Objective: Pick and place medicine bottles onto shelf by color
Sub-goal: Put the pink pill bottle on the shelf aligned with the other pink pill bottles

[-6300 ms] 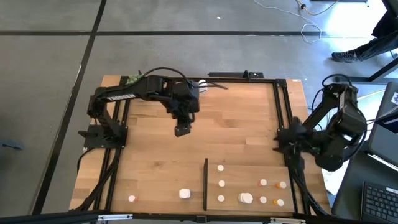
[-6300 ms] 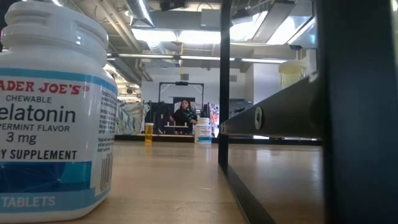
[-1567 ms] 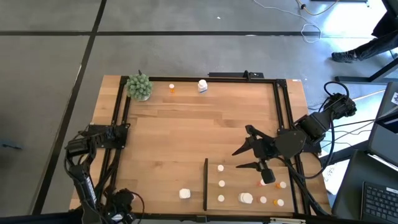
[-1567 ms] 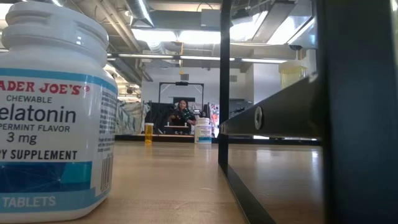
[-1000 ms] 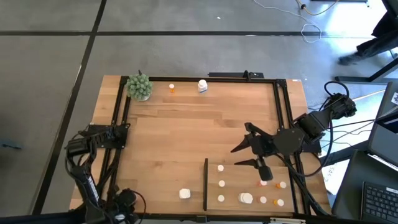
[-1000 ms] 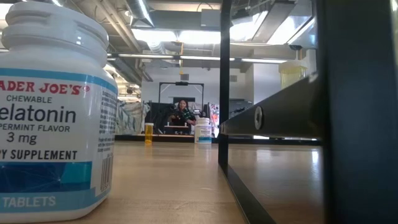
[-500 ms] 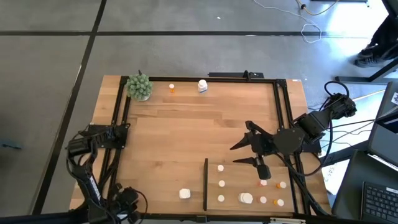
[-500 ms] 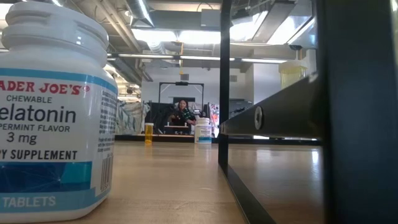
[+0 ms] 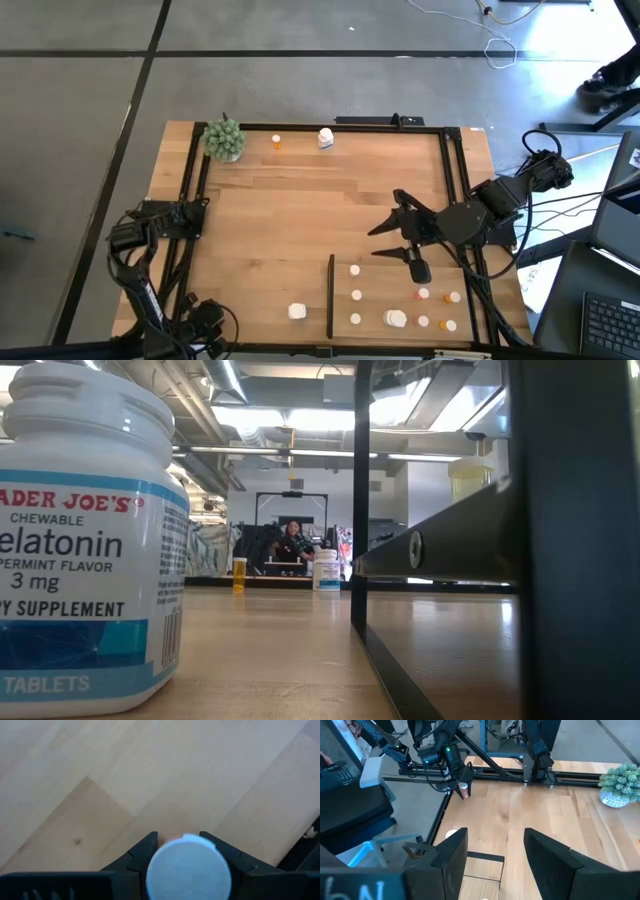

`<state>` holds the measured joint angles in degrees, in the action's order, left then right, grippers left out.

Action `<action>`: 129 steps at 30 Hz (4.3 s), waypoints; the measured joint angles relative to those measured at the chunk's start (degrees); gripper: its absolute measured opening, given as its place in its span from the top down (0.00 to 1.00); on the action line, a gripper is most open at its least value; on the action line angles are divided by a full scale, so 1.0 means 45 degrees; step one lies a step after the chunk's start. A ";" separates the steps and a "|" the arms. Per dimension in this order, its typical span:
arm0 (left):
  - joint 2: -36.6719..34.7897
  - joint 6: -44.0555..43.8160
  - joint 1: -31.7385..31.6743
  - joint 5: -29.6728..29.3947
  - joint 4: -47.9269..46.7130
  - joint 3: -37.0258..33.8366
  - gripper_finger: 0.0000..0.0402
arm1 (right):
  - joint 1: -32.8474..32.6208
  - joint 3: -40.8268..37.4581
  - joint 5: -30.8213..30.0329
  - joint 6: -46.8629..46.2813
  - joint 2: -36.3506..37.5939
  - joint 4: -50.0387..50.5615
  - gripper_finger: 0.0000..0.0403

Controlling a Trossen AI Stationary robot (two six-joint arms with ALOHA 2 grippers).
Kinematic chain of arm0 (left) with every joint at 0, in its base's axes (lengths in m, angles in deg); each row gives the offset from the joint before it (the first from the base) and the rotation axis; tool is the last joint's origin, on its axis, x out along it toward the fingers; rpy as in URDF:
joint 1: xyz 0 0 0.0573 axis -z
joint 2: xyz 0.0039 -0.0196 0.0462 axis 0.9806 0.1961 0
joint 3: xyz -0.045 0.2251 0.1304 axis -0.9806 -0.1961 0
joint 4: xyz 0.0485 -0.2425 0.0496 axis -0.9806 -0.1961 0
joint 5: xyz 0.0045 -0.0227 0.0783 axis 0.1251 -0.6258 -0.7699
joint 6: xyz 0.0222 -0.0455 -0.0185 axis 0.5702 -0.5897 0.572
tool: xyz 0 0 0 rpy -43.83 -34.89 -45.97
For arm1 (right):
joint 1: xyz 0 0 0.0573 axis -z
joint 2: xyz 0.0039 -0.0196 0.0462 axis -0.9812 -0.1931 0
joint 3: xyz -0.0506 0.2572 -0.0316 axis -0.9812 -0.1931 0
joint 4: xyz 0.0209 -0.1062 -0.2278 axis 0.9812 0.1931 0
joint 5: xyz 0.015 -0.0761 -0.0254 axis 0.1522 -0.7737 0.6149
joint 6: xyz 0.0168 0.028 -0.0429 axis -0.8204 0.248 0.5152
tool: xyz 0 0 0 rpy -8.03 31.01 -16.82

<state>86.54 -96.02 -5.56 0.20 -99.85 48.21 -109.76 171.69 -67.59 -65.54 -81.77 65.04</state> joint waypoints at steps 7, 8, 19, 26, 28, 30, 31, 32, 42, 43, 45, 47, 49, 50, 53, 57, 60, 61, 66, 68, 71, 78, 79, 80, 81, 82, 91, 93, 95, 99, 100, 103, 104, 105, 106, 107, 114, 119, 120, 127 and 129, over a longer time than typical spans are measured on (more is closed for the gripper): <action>0.0000 0.0021 0.0032 0.0119 -0.0006 0.0005 0.66 | -0.0005 0.0000 0.0002 -0.0010 0.0000 0.0002 0.51; 0.0000 0.0030 0.0032 0.0119 -0.0006 0.0005 0.66 | -0.0005 0.0000 0.0002 -0.0010 0.0000 0.0002 0.51; -0.0015 -0.0038 0.0159 0.0931 -0.0006 0.0019 0.66 | -0.0005 0.0000 -0.0001 -0.0015 0.0000 0.0007 0.51; -0.0024 0.0355 0.0159 0.0945 -0.0001 0.0019 0.66 | -0.0005 0.0000 -0.0003 -0.0015 0.0000 0.0007 0.51; -0.0024 0.0370 0.0159 0.0949 -0.0001 0.0019 0.66 | -0.0005 0.0000 -0.0003 -0.0015 0.0000 0.0007 0.51; -0.0024 0.0375 0.0159 0.0950 -0.0001 0.0019 0.66 | -0.0005 0.0000 -0.0003 -0.0015 0.0000 0.0007 0.51; -0.0024 0.0366 0.0159 0.0955 -0.0001 0.0019 0.66 | -0.0005 0.0000 -0.0003 -0.0015 0.0000 0.0007 0.51; -0.0024 0.0336 0.0159 0.0955 -0.0001 0.0019 0.66 | -0.0005 0.0000 -0.0003 -0.0015 0.0000 0.0007 0.51; -0.0029 0.0045 0.0168 0.0789 -0.0010 0.0019 0.75 | -0.0005 0.0000 -0.0008 -0.0015 0.0000 0.0008 0.51; -0.0034 0.0045 0.0168 0.0787 -0.0010 0.0019 0.77 | -0.0005 0.0000 -0.0013 -0.0015 0.0000 0.0007 0.51; -0.0034 0.0046 0.0168 0.0775 -0.0010 0.0024 0.79 | -0.0005 0.0000 -0.0013 -0.0017 0.0000 0.0007 0.51; -0.0034 0.0045 0.0168 0.0738 -0.0013 0.0024 0.81 | -0.0005 0.0000 -0.0017 -0.0015 0.0000 0.0007 0.51; -0.0034 0.0045 0.0168 0.0695 -0.0021 0.0024 0.81 | -0.0005 0.0000 -0.0018 -0.0015 0.0000 0.0007 0.51; -0.0034 0.0045 0.0163 0.0673 -0.0031 0.0024 0.81 | -0.0005 0.0000 -0.0018 -0.0015 0.0000 0.0007 0.51; -0.0034 0.0045 0.0144 0.0590 -0.0049 0.0024 0.81 | -0.0005 0.0000 -0.0018 -0.0015 0.0000 0.0008 0.51; -0.0055 0.0045 0.0034 0.0395 -0.0045 0.0029 0.81 | -0.0005 0.0000 -0.0018 -0.0015 0.0000 0.0007 0.51; -0.0134 0.0088 -0.0122 0.0287 -0.0036 0.0010 0.81 | -0.0005 0.0000 -0.0018 -0.0015 0.0000 0.0007 0.51; -0.0162 0.0183 -0.0202 0.0177 -0.0044 0.0010 0.81 | -0.0005 0.0000 -0.0018 -0.0015 0.0000 0.0010 0.51; -0.0480 0.0741 -0.0608 -0.0007 -0.0132 0.0010 0.81 | -0.0005 0.0000 -0.0018 0.0000 0.0000 0.0007 0.51; -0.0653 0.1070 -0.0848 -0.0005 -0.0233 0.0010 0.81 | -0.0005 0.0000 -0.0022 0.0005 0.0000 0.0007 0.51; -0.0886 0.1421 -0.1336 -0.0041 -0.0459 0.0010 0.81 | -0.0005 0.0000 -0.0022 0.0012 0.0000 0.0007 0.51; -0.1607 0.3368 -0.3044 -0.0059 -0.0708 0.0010 0.81 | -0.0005 0.0000 -0.0018 0.0065 0.0001 0.0008 0.51; -0.1677 0.3771 -0.3355 -0.0061 -0.0710 0.0010 0.81 | -0.0005 0.0000 -0.0018 0.0086 0.0004 0.0007 0.51; -0.1732 0.4273 -0.3700 -0.0070 -0.0714 0.0015 0.81 | -0.0005 0.0000 -0.0018 0.0092 0.0002 0.0012 0.51; -0.1784 0.4761 -0.4019 -0.0052 -0.0724 0.0011 0.81 | -0.0005 0.0000 -0.0018 0.0097 0.0002 0.0007 0.51; -0.1822 0.5326 -0.4328 -0.0062 -0.0724 0.0013 0.81 | -0.0005 0.0000 -0.0018 0.0097 0.0001 0.0008 0.51; -0.2342 0.9579 -0.7205 0.0006 -0.1026 0.0007 0.81 | -0.0005 0.0000 -0.0003 0.0112 0.0005 0.0012 0.51; -0.2476 1.0339 -0.7816 -0.0135 -0.1016 0.0007 0.81 | -0.0005 0.0000 0.0002 0.0112 0.0005 0.0012 0.51; -0.2655 1.0978 -0.8395 -0.0298 -0.0894 -0.0126 0.81 | -0.0005 0.0000 0.0091 0.0121 0.0005 0.0048 0.51; -0.3468 1.2033 -0.9582 -0.0431 -0.0103 -0.0812 0.81 | -0.0005 0.0000 0.0541 0.0101 0.0010 0.0138 0.51; -0.3704 1.2338 -0.9884 -0.0445 0.0343 -0.1088 0.81 | -0.0005 0.0000 0.0703 0.0102 0.0010 0.0138 0.51; -0.4550 1.3500 -1.0804 -0.0341 0.2166 -0.2142 0.81 | -0.0005 0.0000 0.1015 0.0147 0.0026 0.0209 0.51; -0.4824 1.3925 -1.1148 -0.0223 0.2888 -0.2501 0.81 | -0.0005 0.0000 0.1137 0.0256 0.0048 0.0278 0.51; -0.5065 1.4436 -1.1521 0.0011 0.3624 -0.2862 0.81 | -0.0005 0.0000 0.1198 0.0358 0.0075 0.0319 0.51; -0.5280 1.4956 -1.1904 0.0297 0.4230 -0.3205 0.81 | -0.0005 0.0000 0.1299 0.0418 0.0124 0.0392 0.51; -0.5431 1.5565 -1.2345 0.0681 0.4785 -0.3485 0.81 | -0.0005 0.0000 0.1348 0.0448 0.0158 0.0486 0.51; -0.5017 2.0252 -1.5353 0.3084 0.7267 -0.3518 0.81 | -0.0005 0.0000 0.1342 0.0469 0.0483 0.0857 0.51; -0.4816 2.2239 -1.7075 0.4023 0.7945 -0.3332 0.81 | -0.0005 0.0000 0.1341 0.0471 0.0550 0.0898 0.51; -0.4743 2.2452 -1.7303 0.4072 0.8084 -0.3332 0.81 | -0.0005 0.0000 0.1338 0.0473 0.0559 0.0900 0.51; -0.3919 2.3067 -1.7982 0.4632 0.8947 -0.3324 0.81 | -0.0005 0.0000 0.1338 0.0797 0.0559 0.0920 0.51; -0.3435 2.3074 -1.7952 0.4774 0.9201 -0.3327 0.81 | -0.0005 0.0000 0.1333 0.0797 0.0563 0.0935 0.51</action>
<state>71.08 7.82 -86.35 21.69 -58.45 33.24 -109.79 171.69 -61.59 -61.96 -79.23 69.25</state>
